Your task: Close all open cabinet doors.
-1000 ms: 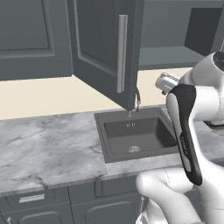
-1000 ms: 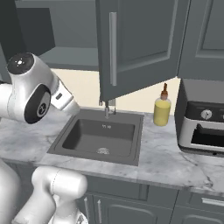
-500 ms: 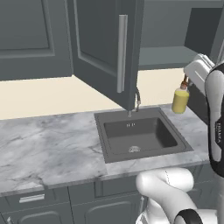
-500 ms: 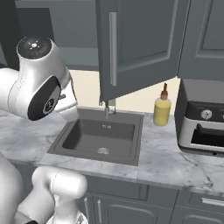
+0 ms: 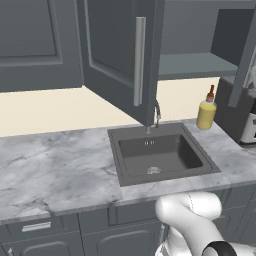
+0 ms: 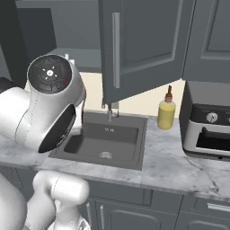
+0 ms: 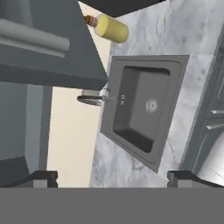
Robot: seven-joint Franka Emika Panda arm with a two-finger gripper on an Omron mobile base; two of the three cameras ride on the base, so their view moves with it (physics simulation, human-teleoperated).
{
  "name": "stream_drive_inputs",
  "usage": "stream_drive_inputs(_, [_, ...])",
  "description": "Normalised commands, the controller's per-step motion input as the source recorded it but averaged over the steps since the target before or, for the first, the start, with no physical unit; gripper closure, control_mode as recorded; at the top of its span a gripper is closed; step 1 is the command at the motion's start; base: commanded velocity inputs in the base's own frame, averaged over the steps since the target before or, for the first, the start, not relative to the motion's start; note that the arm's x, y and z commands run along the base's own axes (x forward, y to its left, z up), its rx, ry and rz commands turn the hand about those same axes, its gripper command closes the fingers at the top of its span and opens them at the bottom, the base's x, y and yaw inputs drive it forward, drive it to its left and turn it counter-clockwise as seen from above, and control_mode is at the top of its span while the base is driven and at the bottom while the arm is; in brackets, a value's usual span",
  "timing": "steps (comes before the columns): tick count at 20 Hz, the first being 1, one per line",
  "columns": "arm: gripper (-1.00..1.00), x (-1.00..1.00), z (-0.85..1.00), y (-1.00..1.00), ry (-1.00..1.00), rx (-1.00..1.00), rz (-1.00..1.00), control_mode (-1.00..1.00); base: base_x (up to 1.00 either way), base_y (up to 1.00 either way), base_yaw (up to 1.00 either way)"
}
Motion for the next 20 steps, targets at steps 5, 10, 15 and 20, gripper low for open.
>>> stream_drive_inputs(5, [-1.00, -0.15, 0.03, -0.39, -0.09, 0.23, -0.12, -1.00, 0.00, 0.00, 0.00])
stream_drive_inputs(10, [-1.00, 0.01, 0.05, -0.56, -0.01, 0.13, -0.12, -1.00, 0.00, 0.00, 0.00])
stream_drive_inputs(15, [-1.00, 0.16, 0.04, -0.53, 0.01, 0.08, -0.01, -1.00, 0.00, 0.00, 0.00])
stream_drive_inputs(20, [-1.00, 0.34, 0.00, -0.26, 0.00, 0.07, 0.14, -1.00, 0.00, 0.00, 0.00])
